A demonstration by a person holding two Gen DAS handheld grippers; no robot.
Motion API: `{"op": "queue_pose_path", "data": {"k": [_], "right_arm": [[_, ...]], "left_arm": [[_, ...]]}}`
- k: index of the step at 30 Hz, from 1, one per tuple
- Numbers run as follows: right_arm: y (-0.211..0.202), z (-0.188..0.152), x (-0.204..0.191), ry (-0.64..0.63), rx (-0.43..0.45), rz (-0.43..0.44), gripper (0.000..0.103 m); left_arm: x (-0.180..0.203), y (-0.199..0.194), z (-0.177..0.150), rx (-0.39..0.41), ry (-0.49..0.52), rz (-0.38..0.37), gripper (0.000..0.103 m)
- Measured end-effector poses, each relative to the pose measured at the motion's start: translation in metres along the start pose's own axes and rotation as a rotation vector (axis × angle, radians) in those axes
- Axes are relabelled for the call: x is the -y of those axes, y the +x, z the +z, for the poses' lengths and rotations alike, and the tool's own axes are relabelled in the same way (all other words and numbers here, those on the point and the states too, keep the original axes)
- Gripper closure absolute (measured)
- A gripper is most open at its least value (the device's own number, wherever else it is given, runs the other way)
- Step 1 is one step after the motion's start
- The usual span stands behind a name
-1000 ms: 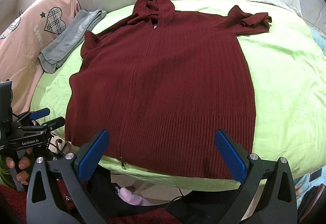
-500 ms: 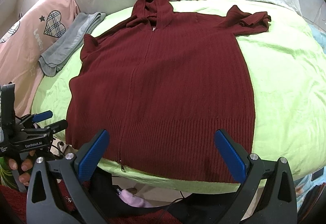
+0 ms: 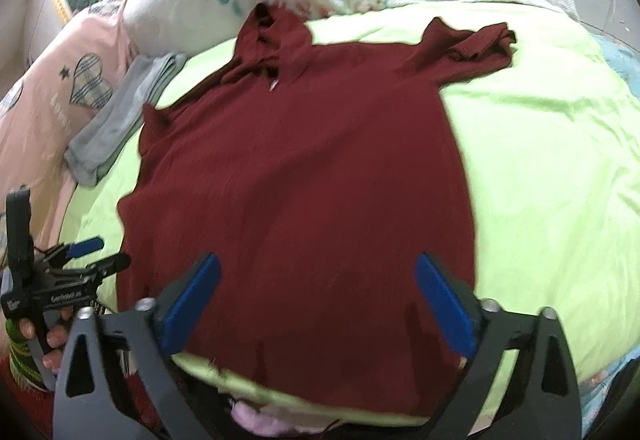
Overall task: Fold large clothes
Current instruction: 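Grasp the sleeve cuff with the right tool and fold it across the sweater body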
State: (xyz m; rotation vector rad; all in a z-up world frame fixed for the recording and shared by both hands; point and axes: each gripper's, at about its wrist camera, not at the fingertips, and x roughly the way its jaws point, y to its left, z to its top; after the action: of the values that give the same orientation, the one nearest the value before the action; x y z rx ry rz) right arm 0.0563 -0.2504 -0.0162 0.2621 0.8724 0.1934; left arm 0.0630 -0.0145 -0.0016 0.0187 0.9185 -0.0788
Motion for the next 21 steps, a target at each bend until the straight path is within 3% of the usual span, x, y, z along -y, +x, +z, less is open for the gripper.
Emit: {"op": "queue_pose_path", "data": {"k": [3,12,16,18,21], "right_arm": [[0.006,0.025,0.020,0.040,0.021,-0.018,0.032],[0.038,0.118,0.095,0.147,0.093,-0.048,0.047],[0.079,0.162,0.147,0.224,0.079,-0.081,0.050],[0.099,0.175,0.170,0.269,0.064,-0.095,0.059],[0.125,0.194,0.194,0.303,0.051,-0.120,0.063]], "left_arm": [[0.001,0.005,0.017,0.003,-0.002,-0.004,0.016],[-0.001,0.028,0.054,-0.035,-0.018,-0.028,0.016],[0.000,0.043,0.060,-0.074,-0.035,-0.044,0.015],[0.001,0.051,0.064,-0.087,-0.037,-0.039,0.015],[0.001,0.061,0.068,-0.099,-0.040,-0.026,0.015]]}}
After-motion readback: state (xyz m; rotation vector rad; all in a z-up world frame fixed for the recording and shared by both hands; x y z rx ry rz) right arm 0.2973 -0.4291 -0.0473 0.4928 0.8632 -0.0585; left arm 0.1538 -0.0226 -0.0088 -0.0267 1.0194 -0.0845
